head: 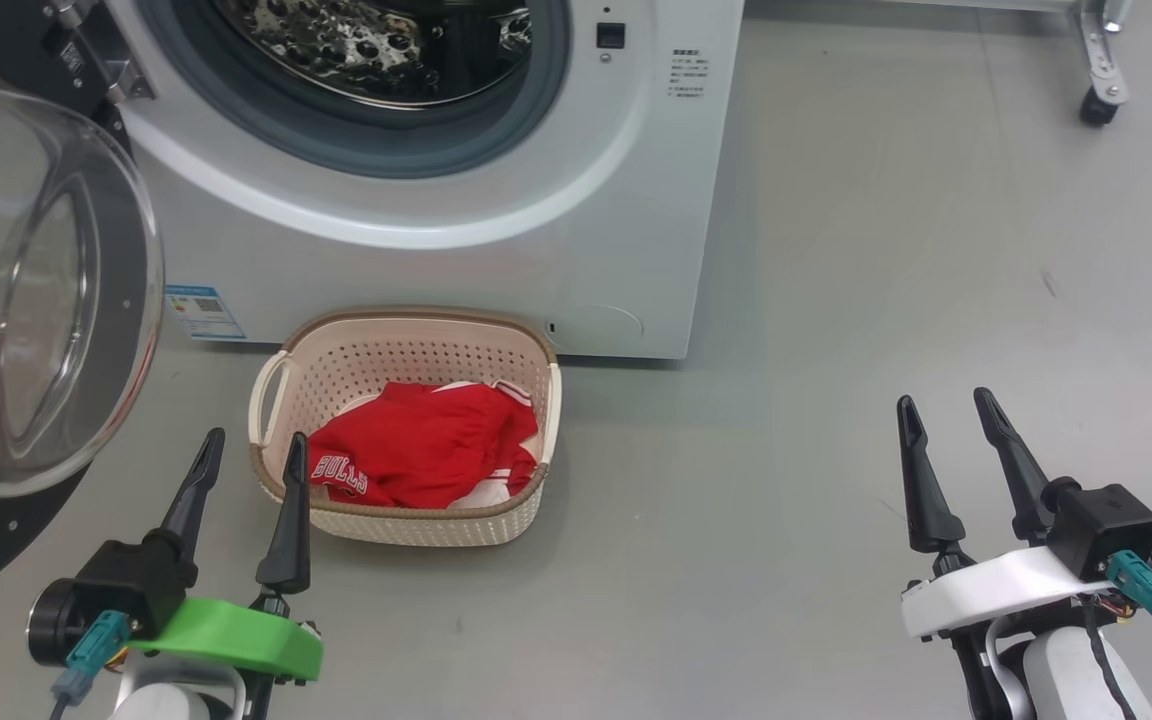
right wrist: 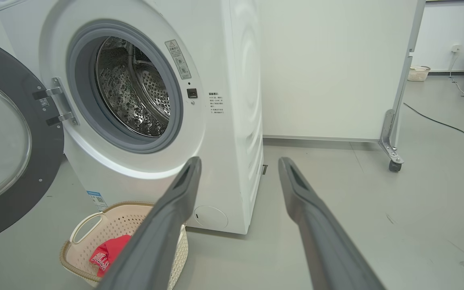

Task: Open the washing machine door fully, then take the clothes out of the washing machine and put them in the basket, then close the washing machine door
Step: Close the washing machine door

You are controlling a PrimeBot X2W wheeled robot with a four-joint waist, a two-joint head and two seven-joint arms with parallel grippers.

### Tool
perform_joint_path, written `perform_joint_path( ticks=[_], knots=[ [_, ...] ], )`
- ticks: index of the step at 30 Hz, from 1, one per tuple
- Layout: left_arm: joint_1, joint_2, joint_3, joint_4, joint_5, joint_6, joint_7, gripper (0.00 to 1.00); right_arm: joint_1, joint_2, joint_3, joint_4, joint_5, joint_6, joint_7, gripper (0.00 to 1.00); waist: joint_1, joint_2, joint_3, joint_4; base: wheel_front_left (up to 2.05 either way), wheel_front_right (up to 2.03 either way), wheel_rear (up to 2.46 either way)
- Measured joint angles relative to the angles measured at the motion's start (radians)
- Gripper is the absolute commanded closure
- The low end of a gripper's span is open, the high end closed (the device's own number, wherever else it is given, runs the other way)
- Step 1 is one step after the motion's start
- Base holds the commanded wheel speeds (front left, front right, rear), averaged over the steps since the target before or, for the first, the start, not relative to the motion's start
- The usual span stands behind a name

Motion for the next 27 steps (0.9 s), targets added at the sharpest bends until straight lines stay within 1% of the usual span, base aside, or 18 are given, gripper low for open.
perform_joint_path(
  ticks=[3,9,27],
  knots=[
    [0.0,0.0,-0.001,0.0,0.0,0.0,0.0,0.0,0.0,0.0,0.001,-0.001,0.0,0.0,0.0,0.0,0.0,0.0,0.002,0.013,0.0,0.0,0.0],
    [-0.001,0.0,-0.006,0.002,0.0,0.0,0.0,0.0,0.0,-0.006,0.008,-0.002,0.0,0.0,0.0,0.0,0.0,0.0,0.008,0.064,0.0,0.0,0.0],
    [-0.001,0.0,-0.006,0.005,-0.007,0.002,0.0,0.0,0.0,-0.021,0.055,0.0,0.0,0.0,0.0,0.0,0.0,0.0,0.007,0.26,0.0,0.0,0.0]
  ],
)
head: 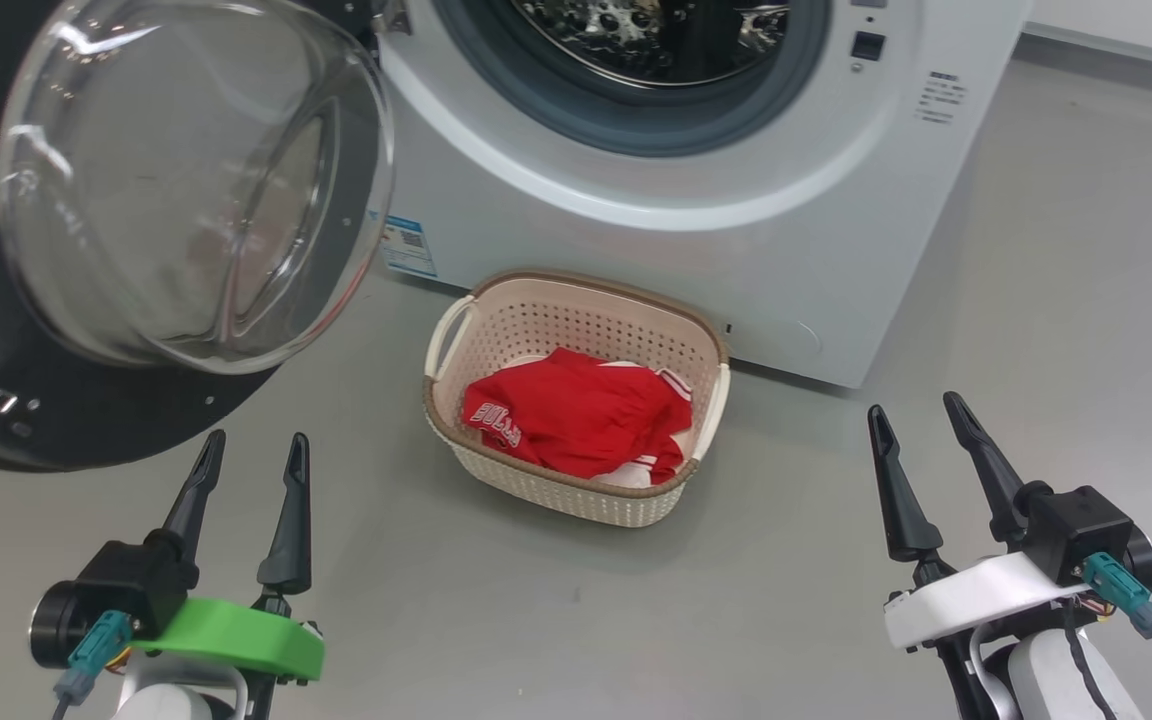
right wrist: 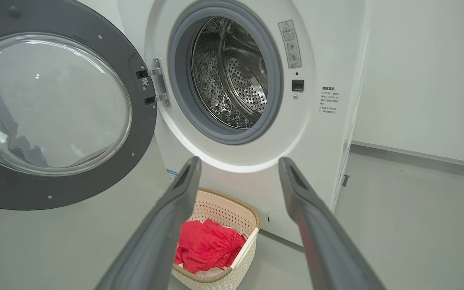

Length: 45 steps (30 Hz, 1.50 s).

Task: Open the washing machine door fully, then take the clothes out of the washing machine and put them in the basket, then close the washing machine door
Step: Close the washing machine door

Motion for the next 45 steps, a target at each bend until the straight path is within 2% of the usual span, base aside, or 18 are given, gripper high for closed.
perform_joint_path(
  ticks=[21,45],
  knots=[
    [0.001,0.0,0.001,-0.005,-0.003,0.01,0.0,0.0,0.0,-0.001,0.036,0.009,0.007,0.0,0.0,0.0,0.0,0.0,-0.007,0.138,0.0,0.0,0.0],
    [0.005,-0.001,0.009,-0.019,-0.003,0.022,0.0,0.0,-0.002,-0.007,0.058,0.027,0.018,0.0,0.0,0.0,0.0,0.0,-0.022,0.17,0.0,0.0,0.0]
  ],
)
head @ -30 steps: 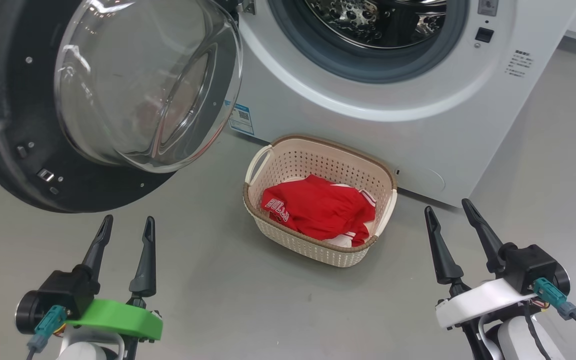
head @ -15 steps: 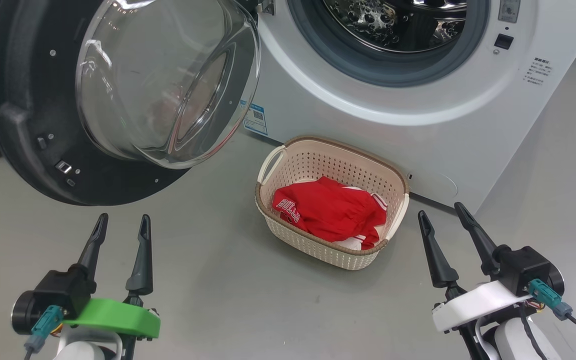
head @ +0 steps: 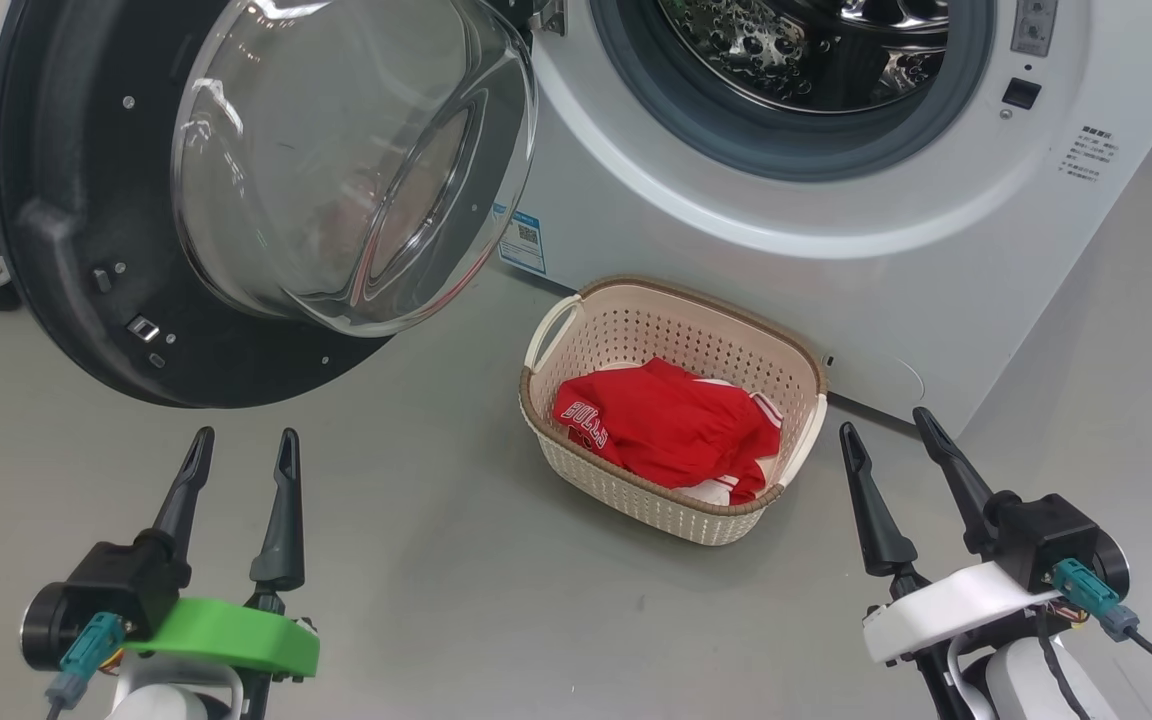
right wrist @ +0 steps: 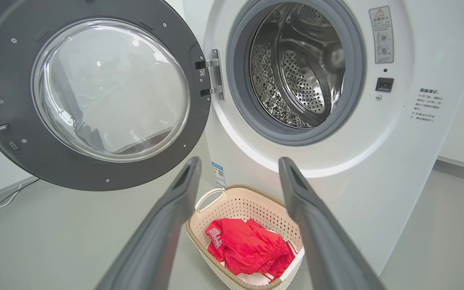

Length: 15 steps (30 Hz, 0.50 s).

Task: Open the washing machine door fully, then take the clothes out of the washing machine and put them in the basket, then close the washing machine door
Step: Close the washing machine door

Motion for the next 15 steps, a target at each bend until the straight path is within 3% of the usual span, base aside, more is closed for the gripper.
perform_joint_path(
  ticks=[15],
  knots=[
    [0.002,0.0,0.0,-0.009,0.0,0.0,0.0,0.0,-0.002,0.0,0.0,0.004,0.001,0.0,0.0,0.0,0.0,0.0,-0.001,-0.009,0.0,0.0,0.0]
  ],
)
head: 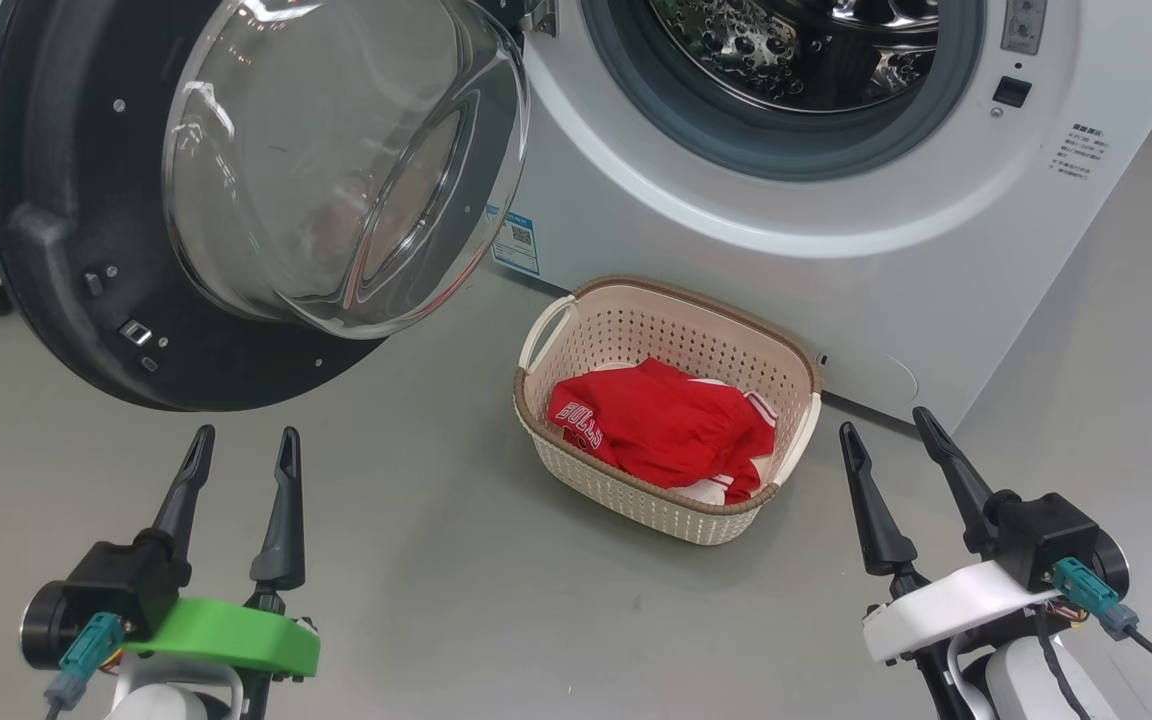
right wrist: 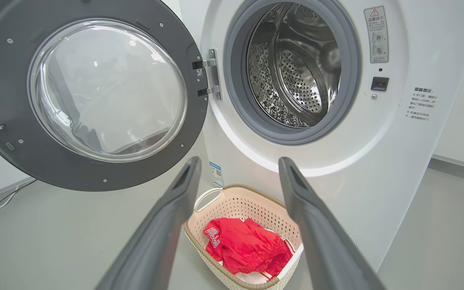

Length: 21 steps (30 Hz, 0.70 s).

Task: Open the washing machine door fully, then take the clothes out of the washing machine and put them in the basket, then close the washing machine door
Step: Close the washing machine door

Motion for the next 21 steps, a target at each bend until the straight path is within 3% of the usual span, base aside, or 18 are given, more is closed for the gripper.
perform_joint_path(
  ticks=[8,9,10,11,12,21],
  knots=[
    [0.002,0.0,0.0,-0.001,0.0,0.0,0.0,0.0,0.0,0.0,0.0,0.0,0.0,0.0,0.0,0.0,0.0,0.0,0.001,-0.001,0.0,0.0,0.0],
    [0.002,0.0,0.0,-0.001,0.0,0.0,0.0,0.18,0.0,0.0,0.0,0.0,0.0,0.0,0.0,0.0,0.0,0.0,0.001,-0.001,0.0,0.0,0.0],
    [0.002,0.0,0.0,-0.001,0.0,0.0,0.0,0.56,0.0,0.0,0.0,0.001,0.0,0.0,0.0,0.0,0.0,0.0,0.001,-0.002,0.0,0.0,0.0],
    [0.003,0.0,0.0,-0.002,0.0,0.0,0.0,0.85,0.0,0.0,0.001,0.002,0.0,0.0,0.0,0.0,0.0,0.0,0.001,-0.002,0.0,0.0,0.0],
    [0.004,0.0,0.0,-0.002,0.0,0.0,0.0,1.0,0.0,0.0,0.002,0.002,0.0,0.0,0.0,0.0,0.0,0.0,0.001,-0.002,0.0,0.0,0.0],
    [0.019,0.0,0.0,-0.023,0.0,0.0,0.0,1.0,-0.005,-0.006,0.011,-0.001,0.0,0.0,0.0,0.0,0.0,0.0,0.029,-0.01,0.0,0.0,0.0]
  ],
)
